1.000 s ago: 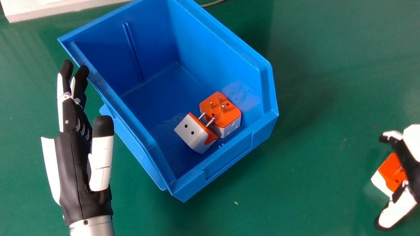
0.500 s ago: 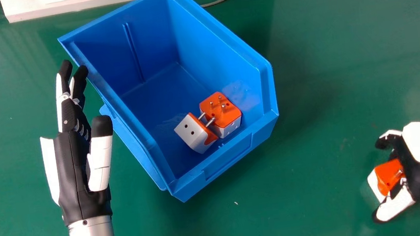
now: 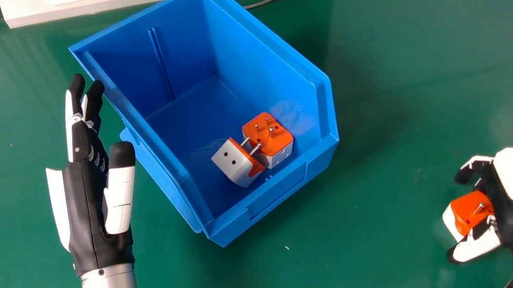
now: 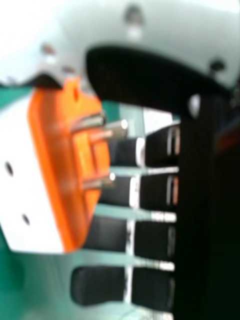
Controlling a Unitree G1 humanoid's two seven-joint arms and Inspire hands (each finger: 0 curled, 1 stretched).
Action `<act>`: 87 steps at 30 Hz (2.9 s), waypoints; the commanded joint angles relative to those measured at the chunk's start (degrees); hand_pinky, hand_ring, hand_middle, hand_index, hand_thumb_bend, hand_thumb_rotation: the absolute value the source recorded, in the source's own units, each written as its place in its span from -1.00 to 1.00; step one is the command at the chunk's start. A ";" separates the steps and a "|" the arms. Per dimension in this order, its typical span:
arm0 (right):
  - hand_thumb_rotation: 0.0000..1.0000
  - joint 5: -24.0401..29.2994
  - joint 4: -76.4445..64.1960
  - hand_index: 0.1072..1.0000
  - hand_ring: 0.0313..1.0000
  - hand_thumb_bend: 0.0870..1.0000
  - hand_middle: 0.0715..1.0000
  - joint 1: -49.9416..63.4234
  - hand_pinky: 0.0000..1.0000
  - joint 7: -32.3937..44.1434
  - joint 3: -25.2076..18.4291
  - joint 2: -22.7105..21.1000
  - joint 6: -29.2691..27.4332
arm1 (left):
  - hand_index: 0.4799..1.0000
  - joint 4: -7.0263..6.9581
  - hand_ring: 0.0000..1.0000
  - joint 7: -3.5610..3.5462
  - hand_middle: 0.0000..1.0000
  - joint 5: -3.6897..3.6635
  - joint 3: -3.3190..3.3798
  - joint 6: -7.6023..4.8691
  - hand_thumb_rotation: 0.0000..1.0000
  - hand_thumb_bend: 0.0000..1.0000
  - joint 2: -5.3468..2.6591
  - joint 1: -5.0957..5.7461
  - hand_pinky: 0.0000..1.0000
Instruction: Pick all objects and put in blue box
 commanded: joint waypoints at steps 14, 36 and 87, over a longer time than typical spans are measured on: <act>-1.00 1.03 -3.65 -0.10 -0.27 -0.04 -0.07 -0.24 -0.36 -1.29 -0.02 -1.26 2.08 | 0.82 -0.69 0.91 -0.06 0.86 0.20 -0.08 -0.61 0.80 0.85 0.02 -0.21 0.98; -1.00 2.53 -14.63 -0.11 -0.29 -0.06 -0.10 2.21 -0.38 -0.69 -2.34 -2.26 -0.12 | 0.83 -0.49 0.91 0.23 0.86 0.59 -0.10 -0.49 0.81 0.87 -0.24 -0.69 0.99; -1.00 -3.84 0.91 -0.04 -0.32 -0.08 -0.14 -47.52 -0.49 -0.16 17.06 7.85 -21.69 | 0.81 2.63 0.90 2.57 0.85 1.77 -0.51 -2.65 0.79 0.84 -1.07 -2.85 0.96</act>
